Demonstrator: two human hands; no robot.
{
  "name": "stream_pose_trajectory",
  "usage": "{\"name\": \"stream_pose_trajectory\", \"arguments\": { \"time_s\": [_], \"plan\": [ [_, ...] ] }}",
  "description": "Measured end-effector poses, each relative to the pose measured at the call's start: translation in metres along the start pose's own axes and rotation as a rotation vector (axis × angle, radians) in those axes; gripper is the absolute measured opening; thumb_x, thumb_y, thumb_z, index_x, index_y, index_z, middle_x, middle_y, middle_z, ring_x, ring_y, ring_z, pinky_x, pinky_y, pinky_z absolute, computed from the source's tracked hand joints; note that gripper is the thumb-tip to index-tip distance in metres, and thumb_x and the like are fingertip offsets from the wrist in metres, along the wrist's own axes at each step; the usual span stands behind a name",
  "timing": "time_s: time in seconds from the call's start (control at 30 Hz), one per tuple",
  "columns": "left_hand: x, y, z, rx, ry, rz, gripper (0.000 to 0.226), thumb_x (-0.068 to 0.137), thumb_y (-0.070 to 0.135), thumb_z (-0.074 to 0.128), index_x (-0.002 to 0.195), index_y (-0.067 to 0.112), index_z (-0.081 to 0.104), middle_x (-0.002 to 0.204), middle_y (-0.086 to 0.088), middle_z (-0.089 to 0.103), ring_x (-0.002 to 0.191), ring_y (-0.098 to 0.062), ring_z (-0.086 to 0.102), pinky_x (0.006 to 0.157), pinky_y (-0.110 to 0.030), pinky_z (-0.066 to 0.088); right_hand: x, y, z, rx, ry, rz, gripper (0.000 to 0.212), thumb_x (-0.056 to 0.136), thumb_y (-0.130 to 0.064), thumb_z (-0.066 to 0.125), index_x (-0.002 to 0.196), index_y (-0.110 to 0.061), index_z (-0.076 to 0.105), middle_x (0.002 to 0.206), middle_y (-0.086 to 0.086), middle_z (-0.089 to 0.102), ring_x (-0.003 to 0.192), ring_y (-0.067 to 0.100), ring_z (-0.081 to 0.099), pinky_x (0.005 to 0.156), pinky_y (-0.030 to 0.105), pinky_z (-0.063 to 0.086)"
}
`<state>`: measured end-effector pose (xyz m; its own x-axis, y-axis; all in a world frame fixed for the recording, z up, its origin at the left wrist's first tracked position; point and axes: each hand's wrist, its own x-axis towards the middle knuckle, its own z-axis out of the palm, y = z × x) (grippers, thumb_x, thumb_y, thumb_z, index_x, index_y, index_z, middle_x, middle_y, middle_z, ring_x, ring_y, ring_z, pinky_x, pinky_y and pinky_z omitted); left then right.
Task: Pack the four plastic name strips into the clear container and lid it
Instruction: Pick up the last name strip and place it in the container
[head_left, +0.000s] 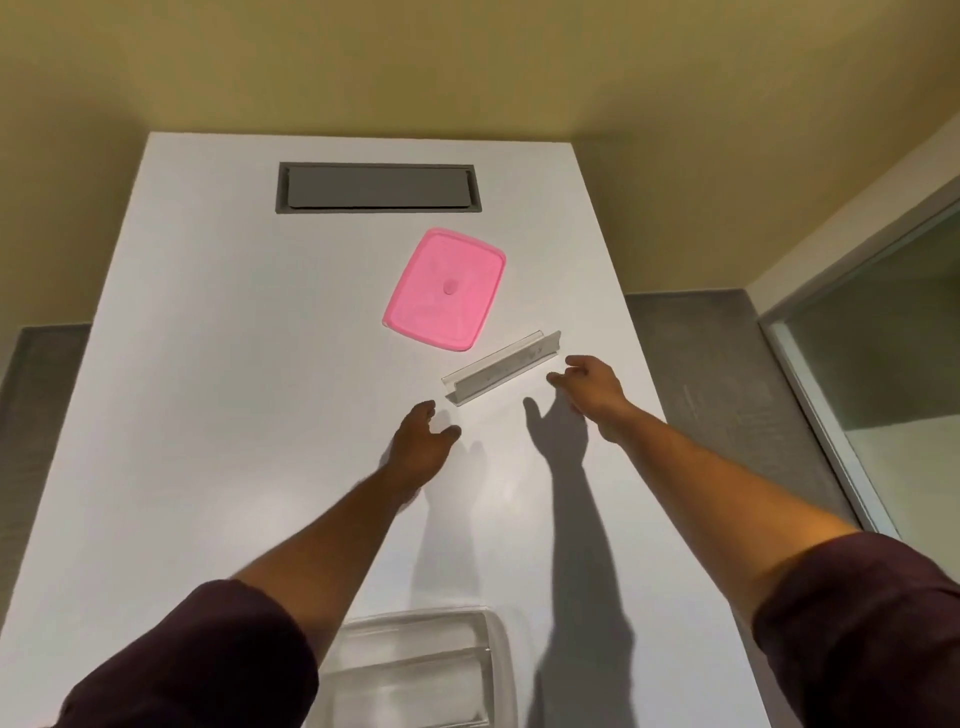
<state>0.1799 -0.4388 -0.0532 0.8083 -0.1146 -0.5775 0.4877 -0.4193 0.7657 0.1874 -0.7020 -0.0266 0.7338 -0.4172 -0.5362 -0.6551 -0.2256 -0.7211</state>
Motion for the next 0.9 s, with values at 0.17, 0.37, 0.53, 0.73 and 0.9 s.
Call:
{"name": "stream_pose_trajectory", "arguments": {
  "time_s": [0.17,0.37,0.53,0.73,0.9],
  "plan": [
    [0.032,0.008,0.020,-0.077,0.018,-0.001,0.081,0.086,0.025,0.071,0.154,0.015,0.028,0.163,-0.004,0.023,0.142,-0.028,0.041,0.112,-0.050,0.042,0.048,-0.014,0.000,0.071,-0.063,-0.018,0.091,0.086,-0.021,0.081,0.160,-0.017,0.029,0.165,0.004,0.034,0.146,0.027,0.042,0.116,0.049,0.043],
    [0.043,0.019,0.035,-0.142,-0.084,-0.072,0.070,0.071,0.038,0.067,0.139,0.025,0.050,0.138,-0.014,0.059,0.128,-0.045,0.052,0.107,-0.052,0.047,0.067,-0.008,0.018,0.068,0.016,-0.045,0.058,0.088,-0.015,0.074,0.141,-0.016,0.053,0.137,-0.002,0.062,0.132,0.024,0.058,0.111,0.043,0.048],
    [0.026,0.029,0.041,-0.247,-0.060,-0.080,0.066,0.071,0.038,0.065,0.134,0.033,0.046,0.134,-0.004,0.058,0.129,-0.034,0.053,0.107,-0.048,0.048,0.043,0.007,0.019,0.045,0.261,-0.197,0.032,0.092,-0.017,0.071,0.124,-0.015,0.064,0.117,-0.004,0.069,0.113,0.017,0.066,0.102,0.033,0.052],
    [-0.016,0.032,0.030,-0.433,0.060,-0.041,0.056,0.090,0.018,0.063,0.136,0.040,0.040,0.133,-0.003,0.059,0.102,-0.034,0.062,0.093,-0.052,0.053,-0.015,0.019,0.002,0.456,0.233,-0.178,0.014,0.091,-0.009,0.074,0.098,-0.018,0.066,0.098,0.003,0.069,0.095,0.025,0.071,0.079,0.034,0.061],
    [-0.062,0.039,0.012,-0.653,0.088,-0.013,0.082,0.093,0.016,0.066,0.144,0.060,0.019,0.144,0.008,0.037,0.124,-0.029,0.058,0.088,-0.041,0.053,-0.089,0.015,0.006,0.759,0.085,-0.089,0.011,0.096,-0.002,0.067,0.093,-0.009,0.060,0.094,0.012,0.067,0.100,0.032,0.071,0.083,0.038,0.064]
  ]
}}
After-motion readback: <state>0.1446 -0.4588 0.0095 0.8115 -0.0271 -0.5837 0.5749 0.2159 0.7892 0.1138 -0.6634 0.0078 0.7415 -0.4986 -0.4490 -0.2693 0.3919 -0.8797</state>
